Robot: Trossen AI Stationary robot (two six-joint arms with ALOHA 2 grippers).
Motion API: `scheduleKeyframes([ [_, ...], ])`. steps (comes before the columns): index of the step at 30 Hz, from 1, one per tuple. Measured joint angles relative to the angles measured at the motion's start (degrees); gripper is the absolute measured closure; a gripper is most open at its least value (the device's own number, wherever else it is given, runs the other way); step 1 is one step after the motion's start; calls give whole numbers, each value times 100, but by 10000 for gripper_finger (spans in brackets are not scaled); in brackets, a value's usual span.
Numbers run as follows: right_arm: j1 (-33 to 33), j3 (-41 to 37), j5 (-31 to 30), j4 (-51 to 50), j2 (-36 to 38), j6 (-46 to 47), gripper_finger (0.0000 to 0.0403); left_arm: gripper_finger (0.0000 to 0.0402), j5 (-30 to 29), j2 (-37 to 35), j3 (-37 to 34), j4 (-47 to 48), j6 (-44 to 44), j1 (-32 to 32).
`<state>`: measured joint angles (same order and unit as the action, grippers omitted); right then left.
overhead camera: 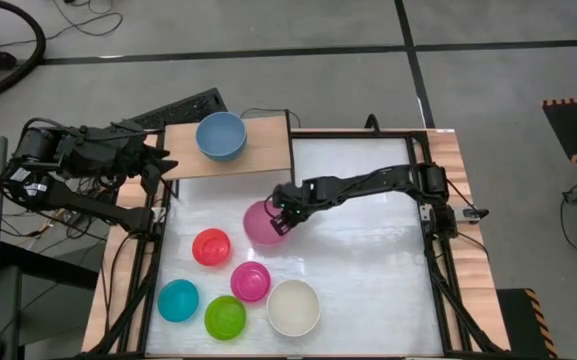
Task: Place and stack bowls onto a shelf
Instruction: Stack the large pink bowl on top of the large blue bowl on the shelf
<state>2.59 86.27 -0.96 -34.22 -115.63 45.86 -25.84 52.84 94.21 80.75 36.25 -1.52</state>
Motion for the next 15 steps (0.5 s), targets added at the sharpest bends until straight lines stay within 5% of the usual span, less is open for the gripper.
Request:
scheduleKeyframes([
  [3,-23,-9,74,-22,9,-64,374,216,0,0,0,0,-18,0],
  [15,119,1659,76,-1327,474,-786,374,216,-5,-1,0,-3,-265,0],
])
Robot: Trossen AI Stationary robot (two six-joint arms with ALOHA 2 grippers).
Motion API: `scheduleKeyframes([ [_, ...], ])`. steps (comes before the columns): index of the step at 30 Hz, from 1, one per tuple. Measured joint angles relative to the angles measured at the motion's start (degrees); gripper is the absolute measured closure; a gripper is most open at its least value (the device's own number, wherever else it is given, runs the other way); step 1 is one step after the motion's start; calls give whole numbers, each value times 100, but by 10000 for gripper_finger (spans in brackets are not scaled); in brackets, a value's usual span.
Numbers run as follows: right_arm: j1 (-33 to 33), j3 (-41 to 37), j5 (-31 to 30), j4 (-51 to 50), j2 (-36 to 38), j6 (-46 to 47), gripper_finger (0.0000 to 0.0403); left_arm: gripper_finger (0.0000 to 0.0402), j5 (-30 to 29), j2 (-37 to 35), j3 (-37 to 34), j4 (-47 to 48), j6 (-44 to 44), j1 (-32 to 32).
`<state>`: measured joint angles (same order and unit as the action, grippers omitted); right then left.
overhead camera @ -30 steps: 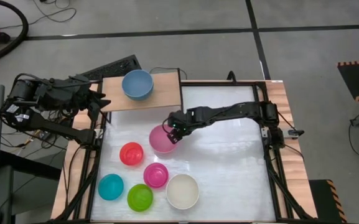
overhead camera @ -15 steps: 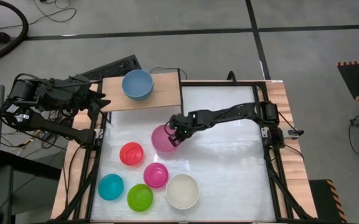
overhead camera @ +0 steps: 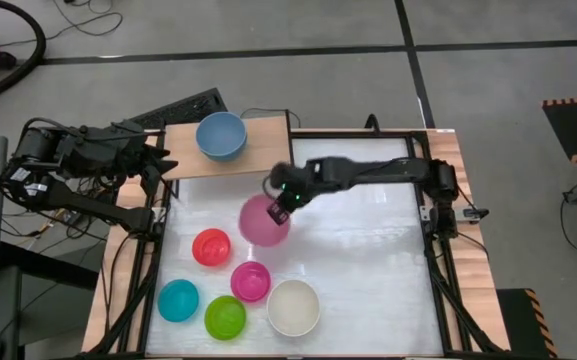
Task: Place and stack bowls onto a shelf
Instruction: Stack the large pink bowl on top of the large blue bowl on the shelf
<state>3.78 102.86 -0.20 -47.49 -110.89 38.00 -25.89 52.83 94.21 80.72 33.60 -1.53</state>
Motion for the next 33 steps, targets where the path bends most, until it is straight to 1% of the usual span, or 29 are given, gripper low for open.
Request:
scheduleKeyframes([
  [3,126,808,-12,60,134,-273,374,216,0,-1,0,-1,-16,-1],
  [7,432,1880,-239,211,123,-885,374,216,-30,-1,0,-2,-13,0],
  [9,639,2228,-347,285,18,-1167,374,216,-37,-1,0,-3,-11,0],
  [11,885,2488,-412,614,-95,-1253,374,216,-39,-1,0,-3,-10,-1],
  [13,1122,2520,-435,711,-170,-1327,374,216,-39,-1,0,-3,-8,1],
  [15,1316,2560,-453,1311,-371,-1320,374,216,-112,0,0,-7,-6,-1],
  [18,1584,2512,-415,1279,-586,-1379,374,216,-244,3,0,-45,0,1],
  [19,1621,2539,-385,1628,-711,-1384,374,216,-255,3,0,-58,4,1],
  [20,1679,2540,-382,1746,-784,-1393,374,216,-267,3,0,-64,5,0],
  [22,1806,2510,-272,1688,-905,-1432,374,216,-293,3,0,-62,14,-1],
  [24,1861,2532,-80,2153,-1024,-1406,374,216,-297,3,0,-62,52,-1],
  [25,1894,2532,-30,2131,-1068,-1409,374,216,-297,3,0,-62,68,-1],
  [27,1950,2534,53,2393,-1143,-1396,374,216,-319,3,0,-55,127,1],
  [29,1980,2526,50,2255,-1191,-1410,374,216,-332,3,0,-52,181,-1],
  [31,1986,2545,62,2472,-1280,-1401,374,216,-343,3,0,-47,227,-1],
  [33,2033,2526,226,2319,-1309,-1408,374,216,-345,4,0,-48,247,0],
])
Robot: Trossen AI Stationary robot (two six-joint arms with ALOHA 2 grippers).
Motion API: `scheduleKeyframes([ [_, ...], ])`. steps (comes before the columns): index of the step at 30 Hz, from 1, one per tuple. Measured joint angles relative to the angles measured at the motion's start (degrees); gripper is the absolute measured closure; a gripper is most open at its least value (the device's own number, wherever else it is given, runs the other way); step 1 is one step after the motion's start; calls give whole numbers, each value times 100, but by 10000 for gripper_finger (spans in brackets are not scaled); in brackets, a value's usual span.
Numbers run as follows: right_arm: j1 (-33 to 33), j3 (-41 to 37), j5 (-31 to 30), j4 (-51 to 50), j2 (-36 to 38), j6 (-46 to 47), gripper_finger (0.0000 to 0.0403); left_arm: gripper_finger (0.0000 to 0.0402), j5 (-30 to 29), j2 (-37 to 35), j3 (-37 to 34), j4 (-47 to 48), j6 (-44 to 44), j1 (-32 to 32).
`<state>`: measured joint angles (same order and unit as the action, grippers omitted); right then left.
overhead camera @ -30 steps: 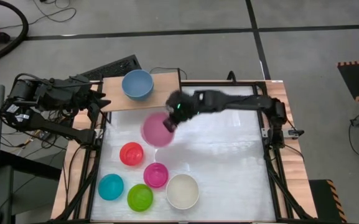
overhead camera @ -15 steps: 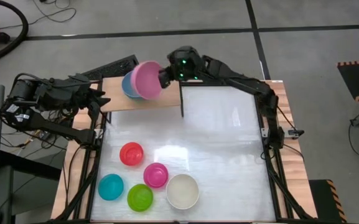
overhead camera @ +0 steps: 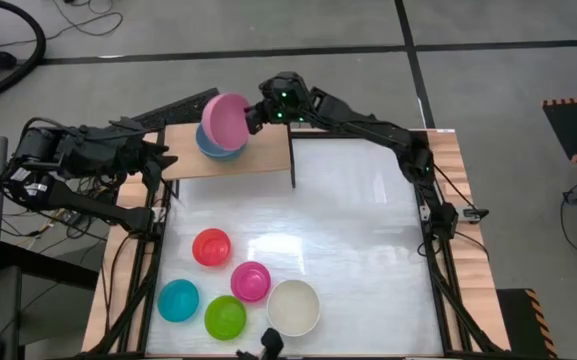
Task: Place and stack bowls onto a shelf
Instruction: Stack the large pink bowl on top of the large blue bowl on the shelf
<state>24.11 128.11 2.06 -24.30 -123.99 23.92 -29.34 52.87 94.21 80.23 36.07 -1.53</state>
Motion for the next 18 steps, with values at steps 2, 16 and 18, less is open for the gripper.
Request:
scheduleKeyframes([
  [2,20,0,25,7,-26,3,374,216,0,-1,0,0,6,-1],
  [16,51,7,109,-239,-43,-51,374,216,-1,-1,0,-1,42,-1],
  [18,48,17,110,-137,-109,-87,374,216,-1,-1,0,-2,42,0],
])
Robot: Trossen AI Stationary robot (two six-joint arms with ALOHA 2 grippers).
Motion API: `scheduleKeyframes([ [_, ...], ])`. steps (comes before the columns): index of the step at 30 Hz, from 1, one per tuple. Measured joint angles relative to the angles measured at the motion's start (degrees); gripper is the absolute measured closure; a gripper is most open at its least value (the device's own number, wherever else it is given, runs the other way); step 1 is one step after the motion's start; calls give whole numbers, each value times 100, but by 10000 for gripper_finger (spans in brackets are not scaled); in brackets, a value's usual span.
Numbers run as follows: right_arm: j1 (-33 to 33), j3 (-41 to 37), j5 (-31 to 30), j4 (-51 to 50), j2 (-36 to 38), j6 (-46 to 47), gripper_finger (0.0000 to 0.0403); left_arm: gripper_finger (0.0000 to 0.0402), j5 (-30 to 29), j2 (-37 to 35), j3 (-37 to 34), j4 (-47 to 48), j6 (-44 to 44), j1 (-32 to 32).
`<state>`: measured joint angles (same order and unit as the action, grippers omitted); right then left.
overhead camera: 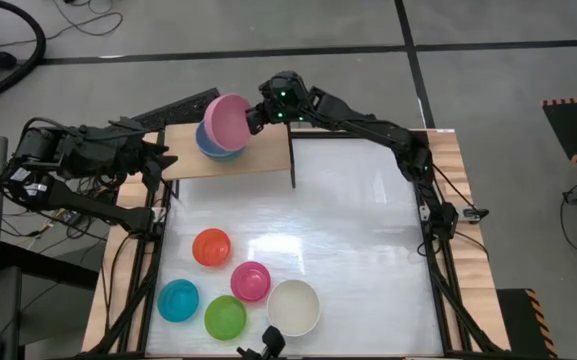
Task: Place and stack bowls onto a shelf
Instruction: Stack the large pink bowl on top of the large blue bowl on the shelf
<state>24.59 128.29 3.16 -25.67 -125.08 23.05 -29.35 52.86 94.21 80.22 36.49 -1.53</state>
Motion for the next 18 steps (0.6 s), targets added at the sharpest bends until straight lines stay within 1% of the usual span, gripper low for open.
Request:
scheduleKeyframes([
  [6,-17,-4,4,-33,-163,0,354,216,1,0,0,1,0,1],
  [13,-45,-9,2,181,-164,-61,348,216,1,0,0,1,0,-1],
  [18,-38,-9,5,84,-162,29,338,216,1,0,0,1,-34,0],
])
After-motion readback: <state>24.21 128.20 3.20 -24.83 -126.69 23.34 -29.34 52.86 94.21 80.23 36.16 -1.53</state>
